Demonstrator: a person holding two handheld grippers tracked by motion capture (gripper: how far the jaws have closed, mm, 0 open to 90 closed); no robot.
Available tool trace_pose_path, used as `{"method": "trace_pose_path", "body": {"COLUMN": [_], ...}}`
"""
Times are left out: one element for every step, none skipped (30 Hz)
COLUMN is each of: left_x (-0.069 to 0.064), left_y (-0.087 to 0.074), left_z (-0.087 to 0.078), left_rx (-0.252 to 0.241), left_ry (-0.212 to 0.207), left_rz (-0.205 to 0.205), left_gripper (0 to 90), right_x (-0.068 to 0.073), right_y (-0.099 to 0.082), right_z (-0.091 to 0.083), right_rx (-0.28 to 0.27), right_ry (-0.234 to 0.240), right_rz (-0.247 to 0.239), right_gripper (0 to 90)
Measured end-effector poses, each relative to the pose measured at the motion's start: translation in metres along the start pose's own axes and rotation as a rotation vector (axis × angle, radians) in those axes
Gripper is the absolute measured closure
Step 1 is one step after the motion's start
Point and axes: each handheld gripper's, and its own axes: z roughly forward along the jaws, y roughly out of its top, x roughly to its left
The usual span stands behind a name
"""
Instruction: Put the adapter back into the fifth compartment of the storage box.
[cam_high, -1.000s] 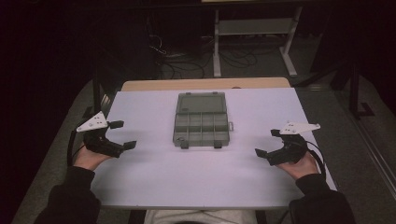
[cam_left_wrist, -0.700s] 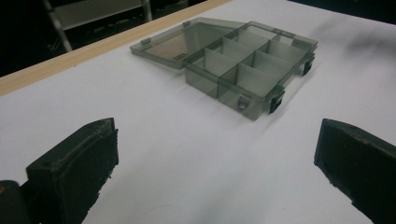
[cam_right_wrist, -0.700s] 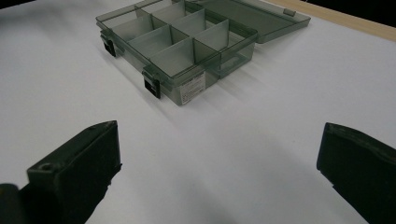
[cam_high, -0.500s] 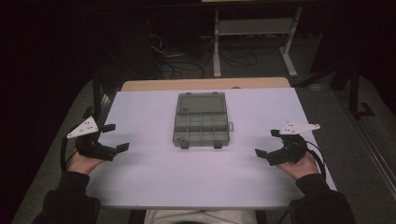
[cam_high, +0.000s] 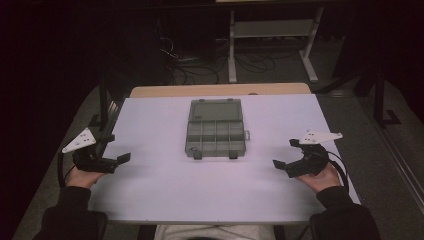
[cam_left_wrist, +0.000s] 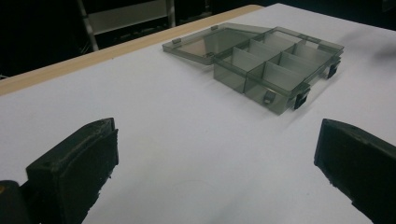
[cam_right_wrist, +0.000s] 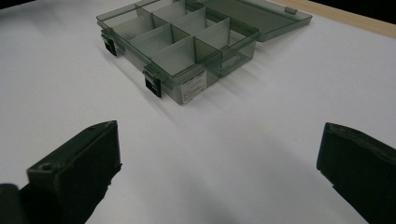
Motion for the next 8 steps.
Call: {"method": "trace_pose_path", "body": {"left_x": [0.0004,0.0006,0.0006,0.0008,0.0008,0.0002,0.0002,0.0000], "left_y": [-0.0016,-0.0030,-0.0030,-0.0050,-0.0052,-0.0053,-0.0053,-0.0049], "left_z": [0.0000,0.0002,0.0002,0.0002,0.0002,0.0001,0.0001,0.0000], "left_rx": [0.005,0.010,0.010,0.017,0.018,0.012,0.012,0.006], "left_ry": [0.005,0.009,0.009,0.013,0.012,0.011,0.011,0.010], "left_rz": [-0.001,-0.004,-0.004,-0.003,-0.002,-0.005,-0.005,-0.002], "left_gripper": [0.0,0.0,0.0,0.0,0.0,0.0,0.0,0.0], "right_x": [0.0001,0.0003,0.0003,0.0002,0.0000,0.0001,0.0001,0.0001], "right_y": [-0.0001,-0.0005,-0.0005,-0.0009,-0.0014,-0.0014,-0.0014,-0.0014], "right_z": [0.0001,0.0003,0.0003,0.0008,0.0017,0.0018,0.0018,0.0020], "right_rx": [0.001,0.003,0.003,0.002,0.008,0.008,0.008,0.008], "right_ry": [0.001,0.002,0.002,0.004,0.007,0.008,0.008,0.008], "right_rz": [0.001,0.003,0.003,0.004,0.005,0.005,0.005,0.004], "right_gripper": [0.0,0.0,0.0,0.0,0.0,0.0,0.0,0.0]}}
